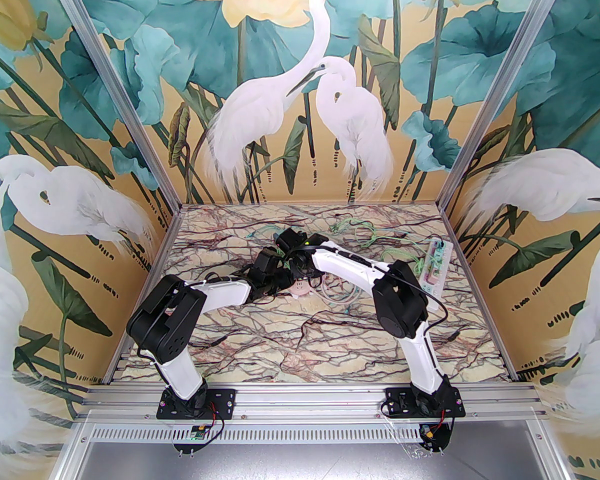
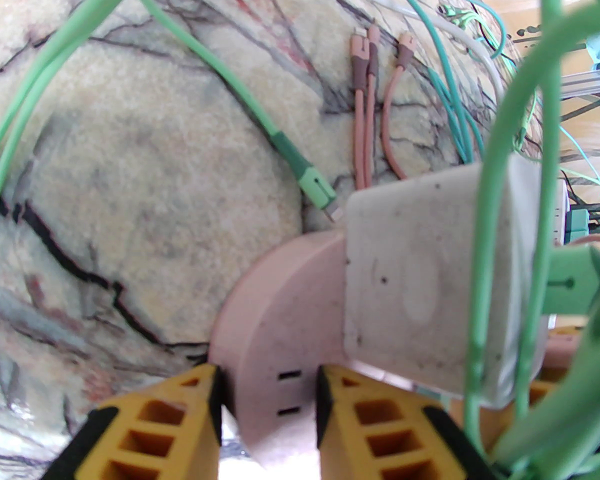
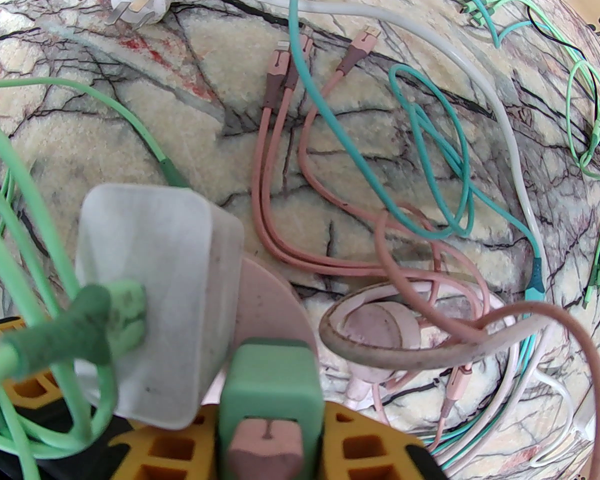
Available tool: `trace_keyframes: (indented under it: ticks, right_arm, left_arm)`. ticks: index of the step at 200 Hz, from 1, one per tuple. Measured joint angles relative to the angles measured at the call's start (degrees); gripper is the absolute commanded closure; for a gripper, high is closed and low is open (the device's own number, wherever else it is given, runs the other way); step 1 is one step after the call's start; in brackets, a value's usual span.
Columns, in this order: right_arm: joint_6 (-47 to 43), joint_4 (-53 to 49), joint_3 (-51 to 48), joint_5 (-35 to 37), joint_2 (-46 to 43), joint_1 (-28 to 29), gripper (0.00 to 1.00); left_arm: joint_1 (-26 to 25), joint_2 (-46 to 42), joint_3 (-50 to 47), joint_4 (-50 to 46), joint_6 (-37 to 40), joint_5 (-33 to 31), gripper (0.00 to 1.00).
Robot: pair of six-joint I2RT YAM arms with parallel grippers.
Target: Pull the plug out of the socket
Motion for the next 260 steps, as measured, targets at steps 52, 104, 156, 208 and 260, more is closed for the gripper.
trace_keyframes:
  ticks: [52, 104, 156, 208, 260]
  right_arm:
    - [0.2, 3.3, -3.7, -2.8, -1.8, -1.4, 0.73]
    - [1.0, 8.7, -10.3, -9.6, -6.5, -5.2, 0.73]
    - [1.1, 8.6, -10.4, -9.5, -6.6, -5.2, 0.72]
    - [-0.2, 2.0, -3.2, -1.2, -2.9, -1.4, 0.72]
    - [-1.7, -2.6, 1.0, 4.5, -0.2, 1.1, 0.72]
  left_arm:
    - [0.0, 0.3, 0.4, -0.3, 0.0, 0.0, 0.65]
    - [-0.6, 0.8, 1.2, 0.3, 0.0, 0.2, 0.66]
    - [-0.7, 1.0, 1.4, 0.3, 0.0, 0.2, 0.66]
    - [-0.7, 1.1, 1.4, 0.3, 0.0, 0.1, 0.66]
    - [-0.8, 1.1, 1.6, 0.1, 0.0, -0.2, 0.66]
